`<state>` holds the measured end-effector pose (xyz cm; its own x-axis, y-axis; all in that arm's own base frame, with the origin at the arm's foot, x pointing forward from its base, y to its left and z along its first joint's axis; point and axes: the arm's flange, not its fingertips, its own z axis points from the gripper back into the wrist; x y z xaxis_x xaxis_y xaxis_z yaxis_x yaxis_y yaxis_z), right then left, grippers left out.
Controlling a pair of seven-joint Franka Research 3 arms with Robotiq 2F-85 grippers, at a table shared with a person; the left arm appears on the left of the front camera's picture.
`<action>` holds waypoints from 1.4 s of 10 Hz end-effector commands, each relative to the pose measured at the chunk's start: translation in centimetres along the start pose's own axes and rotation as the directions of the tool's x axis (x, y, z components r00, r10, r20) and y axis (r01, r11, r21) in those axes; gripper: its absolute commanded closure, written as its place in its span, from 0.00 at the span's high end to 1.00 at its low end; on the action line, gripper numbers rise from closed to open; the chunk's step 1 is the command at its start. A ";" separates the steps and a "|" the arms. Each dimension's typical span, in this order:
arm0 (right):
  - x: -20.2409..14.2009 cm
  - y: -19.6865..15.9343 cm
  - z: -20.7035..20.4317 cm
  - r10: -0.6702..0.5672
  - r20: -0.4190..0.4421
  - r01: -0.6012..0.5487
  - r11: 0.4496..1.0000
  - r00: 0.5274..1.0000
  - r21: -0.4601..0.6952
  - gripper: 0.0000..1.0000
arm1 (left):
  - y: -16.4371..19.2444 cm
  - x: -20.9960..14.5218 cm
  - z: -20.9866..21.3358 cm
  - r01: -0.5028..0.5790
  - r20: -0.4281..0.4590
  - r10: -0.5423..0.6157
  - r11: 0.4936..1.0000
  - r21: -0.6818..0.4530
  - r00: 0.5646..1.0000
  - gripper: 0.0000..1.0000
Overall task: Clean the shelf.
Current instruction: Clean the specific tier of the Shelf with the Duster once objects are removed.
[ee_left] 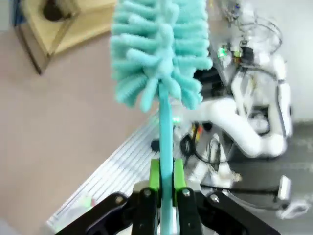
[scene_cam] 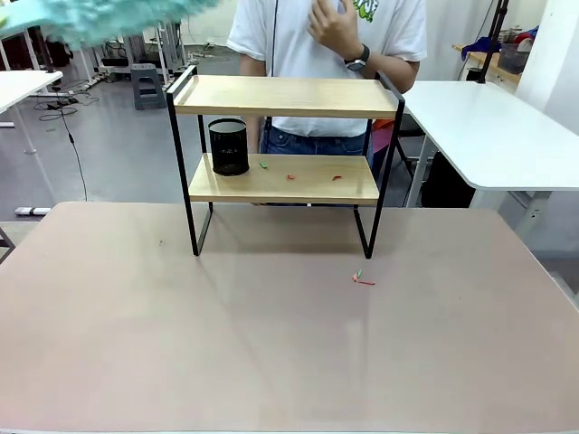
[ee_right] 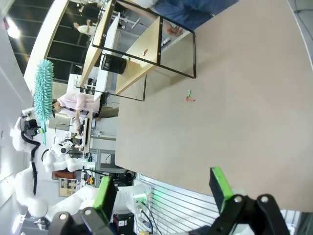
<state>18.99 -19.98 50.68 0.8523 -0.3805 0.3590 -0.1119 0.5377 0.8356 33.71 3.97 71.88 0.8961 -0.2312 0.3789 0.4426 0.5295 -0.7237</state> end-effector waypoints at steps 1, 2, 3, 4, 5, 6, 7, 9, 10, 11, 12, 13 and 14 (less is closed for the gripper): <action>0.2 0.2 0.0 0.026 0.014 -0.026 1.000 1.000 0.015 1.00 | 4.2 -4.7 -1.7 -0.250 0.284 0.234 0.968 0.022 0.930 0.12; 0.2 0.2 0.0 0.026 0.014 -0.026 1.000 1.000 0.015 1.00 | 6.9 -5.3 -1.2 -0.459 0.448 0.393 0.887 0.045 0.803 0.07; 0.2 0.2 0.0 0.026 0.014 -0.026 1.000 1.000 0.015 1.00 | 9.0 -5.2 -1.5 -0.566 0.501 0.446 0.817 0.111 0.742 0.00; 0.2 0.2 0.0 0.026 0.014 -0.026 1.000 1.000 0.015 1.00 | 10.3 -4.0 -1.8 -0.670 0.558 0.487 0.721 0.177 0.671 0.00; 0.2 0.2 0.0 0.026 0.014 -0.026 1.000 1.000 0.015 1.00 | 12.0 -2.4 -2.8 -0.634 0.435 0.493 0.718 0.286 0.754 0.00; 0.2 0.2 0.0 0.026 0.014 -0.026 1.000 1.000 0.015 1.00 | 14.0 -0.9 -3.7 -0.644 0.385 0.522 0.684 0.343 0.761 0.00; 0.2 0.2 0.0 0.026 0.014 -0.026 1.000 1.000 0.015 1.00 | 16.1 0.8 -4.4 -0.692 0.356 0.594 0.640 0.334 0.721 0.00; 0.2 0.2 0.0 0.026 0.014 -0.026 1.000 1.000 0.015 1.00 | 13.7 -3.1 -3.0 -0.607 0.481 0.434 0.737 0.298 0.762 0.00; 0.2 0.2 0.0 0.026 0.014 -0.026 1.000 1.000 0.015 1.00 | 13.7 -3.1 -3.0 -0.607 0.481 0.434 0.737 0.298 0.762 0.00; 0.2 0.2 0.0 0.026 0.014 -0.026 1.000 1.000 0.015 1.00 | 13.7 -3.1 -3.0 -0.607 0.481 0.434 0.737 0.298 0.762 0.00; 0.2 0.2 0.0 0.026 0.014 -0.026 1.000 1.000 0.015 1.00 | 13.7 -3.1 -3.0 -0.607 0.481 0.434 0.737 0.298 0.762 0.00; 0.2 0.2 0.0 0.026 0.014 -0.026 1.000 1.000 0.015 1.00 | 13.7 -3.1 -3.0 -0.607 0.481 0.434 0.737 0.298 0.762 0.00; 0.2 0.2 0.0 0.026 0.014 -0.026 1.000 1.000 0.015 1.00 | 13.7 -3.1 -3.0 -0.607 0.481 0.434 0.737 0.298 0.762 0.00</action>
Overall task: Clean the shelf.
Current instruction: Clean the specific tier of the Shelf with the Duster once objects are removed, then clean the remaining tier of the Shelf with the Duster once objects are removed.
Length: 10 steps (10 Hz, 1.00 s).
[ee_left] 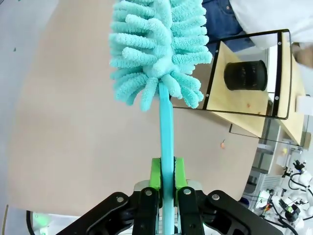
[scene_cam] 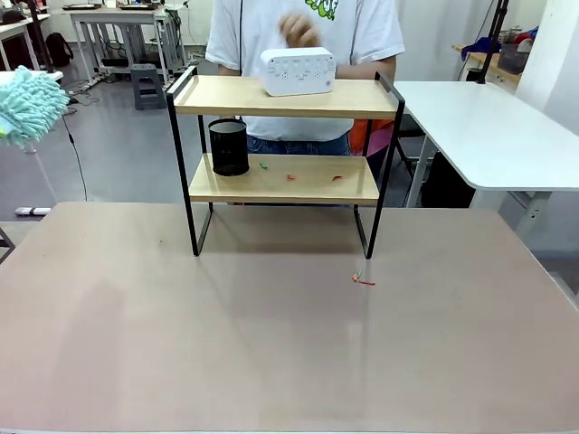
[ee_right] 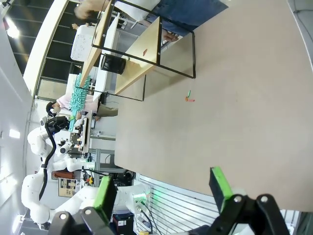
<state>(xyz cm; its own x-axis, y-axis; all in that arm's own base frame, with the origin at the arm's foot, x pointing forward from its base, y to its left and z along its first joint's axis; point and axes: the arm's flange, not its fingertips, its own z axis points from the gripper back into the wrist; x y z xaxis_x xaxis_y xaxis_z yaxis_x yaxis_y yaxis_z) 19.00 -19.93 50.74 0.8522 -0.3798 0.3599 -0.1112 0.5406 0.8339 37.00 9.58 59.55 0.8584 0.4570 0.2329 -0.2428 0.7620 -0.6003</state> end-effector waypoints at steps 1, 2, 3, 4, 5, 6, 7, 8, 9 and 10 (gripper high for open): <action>0.2 0.1 0.0 0.025 0.015 -0.025 1.000 1.000 0.018 1.00 | 0.3 -0.1 -0.4 0.020 0.009 -0.020 1.000 0.005 1.000 0.00; 0.2 0.1 0.0 0.025 0.015 -0.025 1.000 1.000 0.018 1.00 | 0.3 -0.1 -0.4 0.020 0.009 -0.020 1.000 0.005 1.000 0.00; 0.2 0.1 0.0 0.025 0.015 -0.025 1.000 1.000 0.018 1.00 | 0.3 -0.1 -0.4 0.020 0.009 -0.020 1.000 0.005 1.000 0.00; 0.2 0.1 0.0 0.025 0.015 -0.025 1.000 1.000 0.018 1.00 | 0.3 -0.1 -0.4 0.020 0.009 -0.020 1.000 0.005 1.000 0.00; 0.2 0.1 0.0 0.025 0.015 -0.025 1.000 1.000 0.018 1.00 | 0.3 -0.1 -0.4 0.020 0.009 -0.020 1.000 0.005 1.000 0.00; 0.2 0.1 0.0 0.025 0.015 -0.025 1.000 1.000 0.018 1.00 | 0.3 -0.1 -0.4 0.020 0.009 -0.020 1.000 0.005 1.000 0.00; 0.2 0.1 0.0 0.025 0.015 -0.025 1.000 1.000 0.018 1.00 | 0.3 -0.1 -0.4 0.020 0.009 -0.020 1.000 0.005 1.000 0.00; 0.2 0.1 0.0 0.025 0.015 -0.025 1.000 1.000 0.018 1.00 | 0.3 -0.1 -0.4 0.020 0.009 -0.020 1.000 0.005 1.000 0.00; 0.2 0.1 0.0 0.025 0.015 -0.025 1.000 1.000 0.018 1.00 | 0.3 -0.1 -0.4 0.020 0.009 -0.020 1.000 0.005 1.000 0.00; 0.2 0.1 0.0 0.025 0.015 -0.025 1.000 1.000 0.018 1.00 | 0.3 -0.1 -0.4 0.020 0.009 -0.020 1.000 0.005 1.000 0.00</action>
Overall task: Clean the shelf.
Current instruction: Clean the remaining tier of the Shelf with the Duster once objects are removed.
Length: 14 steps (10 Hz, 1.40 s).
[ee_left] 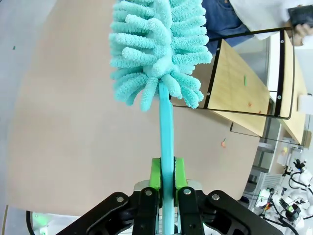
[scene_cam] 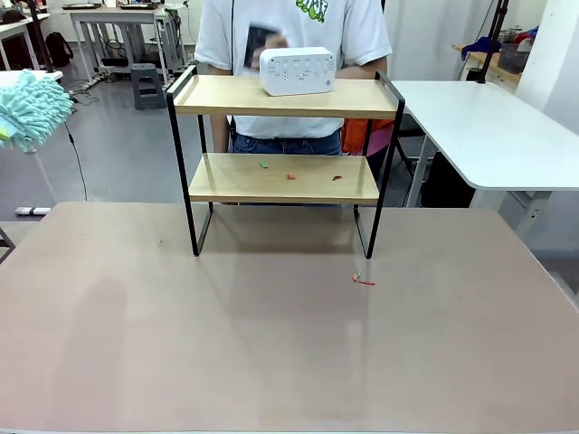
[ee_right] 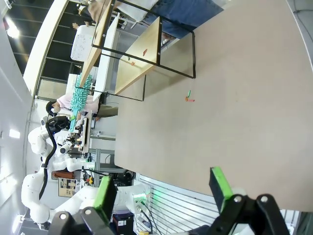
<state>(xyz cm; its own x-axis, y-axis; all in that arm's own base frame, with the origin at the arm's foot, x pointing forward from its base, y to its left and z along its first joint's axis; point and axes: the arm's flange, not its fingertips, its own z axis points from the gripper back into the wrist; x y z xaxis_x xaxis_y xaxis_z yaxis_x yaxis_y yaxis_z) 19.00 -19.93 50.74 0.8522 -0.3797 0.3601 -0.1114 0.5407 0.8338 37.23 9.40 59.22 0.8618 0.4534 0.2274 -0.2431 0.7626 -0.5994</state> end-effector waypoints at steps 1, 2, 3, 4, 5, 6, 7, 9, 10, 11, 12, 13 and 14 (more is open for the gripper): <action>0.2 0.1 0.0 0.024 0.014 -0.025 1.000 1.000 0.018 1.00 | 0.2 -0.1 0.0 0.020 0.017 -0.020 1.000 0.004 1.000 0.00; 0.2 0.1 0.0 0.024 0.014 -0.025 1.000 1.000 0.018 1.00 | 0.2 -0.1 0.0 0.020 0.017 -0.020 1.000 0.004 1.000 0.00; 0.2 0.1 0.0 0.024 0.014 -0.025 1.000 1.000 0.018 1.00 | 0.0 0.0 0.0 0.000 0.000 0.000 1.000 0.000 1.000 0.12; 0.2 0.1 0.0 0.024 0.014 -0.025 1.000 1.000 0.018 1.00 | -1.3 -1.1 0.2 0.105 -0.029 -0.103 0.993 0.060 0.994 0.12; 0.2 0.1 0.0 0.024 0.014 -0.025 1.000 1.000 0.018 1.00 | -1.9 -2.3 0.6 0.191 -0.110 -0.183 0.979 0.064 0.977 0.12; 0.2 0.1 0.0 0.024 0.014 -0.025 1.000 1.000 0.018 1.00 | -1.8 -3.8 1.7 0.298 -0.193 -0.276 0.950 0.097 0.942 0.12; 0.2 0.1 0.0 0.024 0.014 -0.025 1.000 1.000 0.018 1.00 | -1.4 -5.9 3.3 0.406 -0.269 -0.364 0.906 0.117 0.891 0.12; 0.2 0.1 0.0 0.024 0.014 -0.025 1.000 1.000 0.018 1.00 | -0.1 -10.2 6.2 0.645 -0.393 -0.590 0.764 0.011 0.706 0.12; 0.2 0.1 0.0 0.024 0.014 -0.025 1.000 1.000 0.018 1.00 | 0.3 -11.9 7.3 0.714 -0.399 -0.704 0.683 -0.154 0.588 0.12; 0.2 0.1 0.0 0.024 0.014 -0.025 1.000 1.000 0.018 1.00 | 0.2 -13.0 7.6 0.750 -0.367 -0.789 0.598 -0.281 0.492 0.12; 0.2 0.1 0.0 0.024 0.014 -0.025 1.000 1.000 0.018 1.00 | -0.7 -13.9 6.4 0.770 -0.373 -0.819 0.554 -0.316 0.436 0.12; 0.2 0.1 0.0 0.024 0.014 -0.025 1.000 1.000 0.018 1.00 | -2.3 -14.2 4.6 0.776 -0.408 -0.817 0.545 -0.318 0.407 0.12; 0.2 0.1 0.0 0.024 0.014 -0.025 1.000 1.000 0.018 1.00 | -4.2 -14.6 2.4 0.793 -0.430 -0.813 0.536 -0.289 0.393 0.12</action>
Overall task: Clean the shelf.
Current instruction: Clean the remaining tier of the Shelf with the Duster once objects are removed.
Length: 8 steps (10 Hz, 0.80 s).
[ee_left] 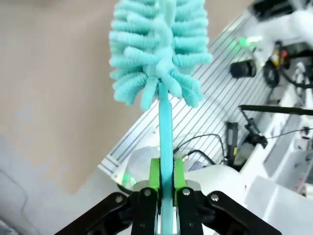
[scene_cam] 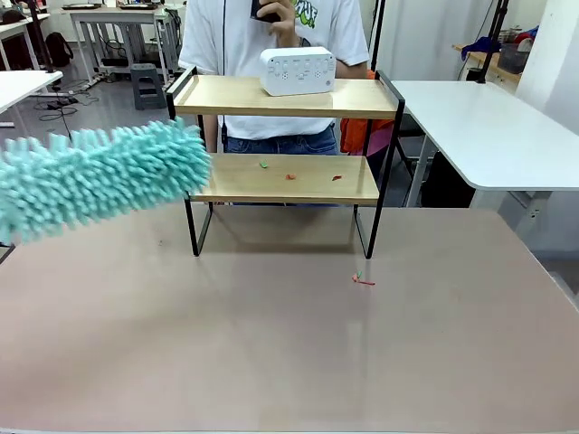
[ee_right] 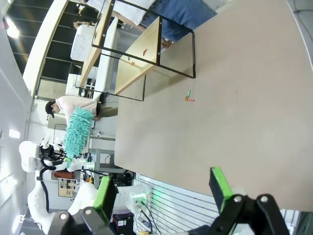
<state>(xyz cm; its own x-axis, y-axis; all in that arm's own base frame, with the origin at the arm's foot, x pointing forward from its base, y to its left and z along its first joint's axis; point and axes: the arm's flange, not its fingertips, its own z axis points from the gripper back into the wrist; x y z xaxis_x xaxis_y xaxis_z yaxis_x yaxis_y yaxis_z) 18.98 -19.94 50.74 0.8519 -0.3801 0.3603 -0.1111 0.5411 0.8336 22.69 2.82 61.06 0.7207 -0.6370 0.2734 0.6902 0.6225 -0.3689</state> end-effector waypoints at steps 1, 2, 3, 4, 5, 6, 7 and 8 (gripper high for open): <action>0.2 0.1 0.0 0.024 0.014 -0.025 1.000 1.000 0.019 1.00 | -0.4 4.4 -3.2 -0.022 -0.055 0.024 0.999 0.034 0.998 0.12; 0.2 0.1 0.0 0.024 0.014 -0.025 1.000 1.000 0.019 1.00 | -0.8 6.5 -4.8 -0.047 -0.087 0.051 0.998 0.043 0.995 0.12; 0.2 0.1 0.0 0.024 0.014 -0.025 1.000 1.000 0.019 1.00 | -1.2 8.2 -6.4 -0.101 -0.069 0.106 0.992 0.073 0.992 0.12; 0.2 0.1 0.0 0.024 0.014 -0.025 1.000 1.000 0.019 1.00 | -1.4 10.0 -7.6 -0.186 -0.017 0.187 0.981 0.056 0.982 0.12; 0.2 0.1 0.0 0.024 0.014 -0.025 1.000 1.000 0.019 1.00 | -0.9 11.8 -8.1 -0.324 0.112 0.320 0.946 0.012 0.941 0.12; 0.2 0.1 0.0 0.024 0.014 -0.025 1.000 1.000 0.019 1.00 | -1.1 8.9 -7.2 -0.098 -0.076 0.103 0.993 0.061 0.992 0.12; 0.2 0.1 0.0 0.024 0.014 -0.025 1.000 1.000 0.019 1.00 | -1.1 8.9 -7.2 -0.098 -0.076 0.103 0.993 0.061 0.992 0.12; 0.2 0.1 0.0 0.024 0.014 -0.025 1.000 1.000 0.019 1.00 | -1.1 8.9 -7.2 -0.098 -0.076 0.103 0.993 0.061 0.992 0.12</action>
<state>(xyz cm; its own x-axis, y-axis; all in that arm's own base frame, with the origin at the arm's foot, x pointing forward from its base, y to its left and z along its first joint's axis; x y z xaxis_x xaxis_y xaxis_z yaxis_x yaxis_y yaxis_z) 18.97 -19.95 50.74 0.8517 -0.3805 0.3602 -0.1106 0.5414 0.8335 28.52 -7.81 57.19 0.8106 -0.5637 0.1585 0.5796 0.7341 -0.3538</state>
